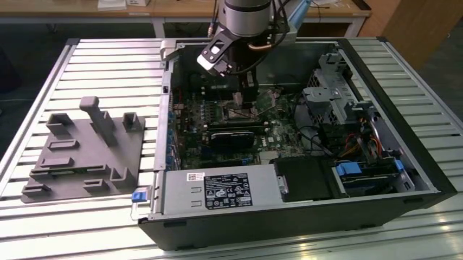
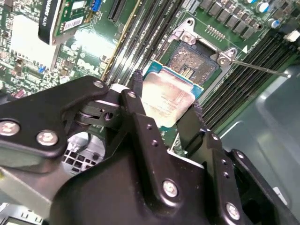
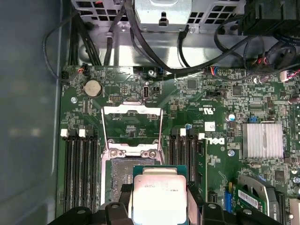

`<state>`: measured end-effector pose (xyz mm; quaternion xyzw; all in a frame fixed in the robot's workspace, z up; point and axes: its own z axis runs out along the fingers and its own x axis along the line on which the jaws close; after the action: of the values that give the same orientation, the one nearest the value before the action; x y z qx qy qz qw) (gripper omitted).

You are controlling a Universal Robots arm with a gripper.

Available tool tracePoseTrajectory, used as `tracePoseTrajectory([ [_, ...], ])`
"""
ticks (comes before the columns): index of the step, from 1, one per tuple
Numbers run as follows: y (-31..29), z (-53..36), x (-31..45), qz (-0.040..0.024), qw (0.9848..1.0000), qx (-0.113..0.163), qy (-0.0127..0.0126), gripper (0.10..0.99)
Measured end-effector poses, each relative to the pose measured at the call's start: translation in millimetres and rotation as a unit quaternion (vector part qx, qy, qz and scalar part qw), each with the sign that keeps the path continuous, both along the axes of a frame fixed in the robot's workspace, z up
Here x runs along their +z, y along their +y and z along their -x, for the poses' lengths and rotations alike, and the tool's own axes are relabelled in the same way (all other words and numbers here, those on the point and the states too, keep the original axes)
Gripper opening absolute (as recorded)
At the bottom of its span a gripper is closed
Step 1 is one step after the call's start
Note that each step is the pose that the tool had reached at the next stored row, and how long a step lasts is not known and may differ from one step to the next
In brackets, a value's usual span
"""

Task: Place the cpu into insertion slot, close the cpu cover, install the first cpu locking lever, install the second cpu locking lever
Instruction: 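Place the cpu into insertion slot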

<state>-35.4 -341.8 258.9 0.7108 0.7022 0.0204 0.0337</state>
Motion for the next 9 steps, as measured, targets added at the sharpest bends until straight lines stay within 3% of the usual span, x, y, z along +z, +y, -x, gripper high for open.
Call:
tracePoseTrajectory([
  [2,0.0,0.0,0.0,0.0000,1.0000,0.000,-0.0001,0.541],
  [3,0.0,0.4,-0.1,0.0000,1.0000,0.000,-0.0013,0.541],
  [4,0.0,1.2,-0.4,0.0000,1.0000,0.000,-0.0053,0.541],
  [8,0.1,5.4,-2.2,-0.0001,0.9996,0.000,-0.0267,0.541],
  [9,0.1,6.0,-2.8,-0.0001,0.9996,0.000,-0.0291,0.541],
])
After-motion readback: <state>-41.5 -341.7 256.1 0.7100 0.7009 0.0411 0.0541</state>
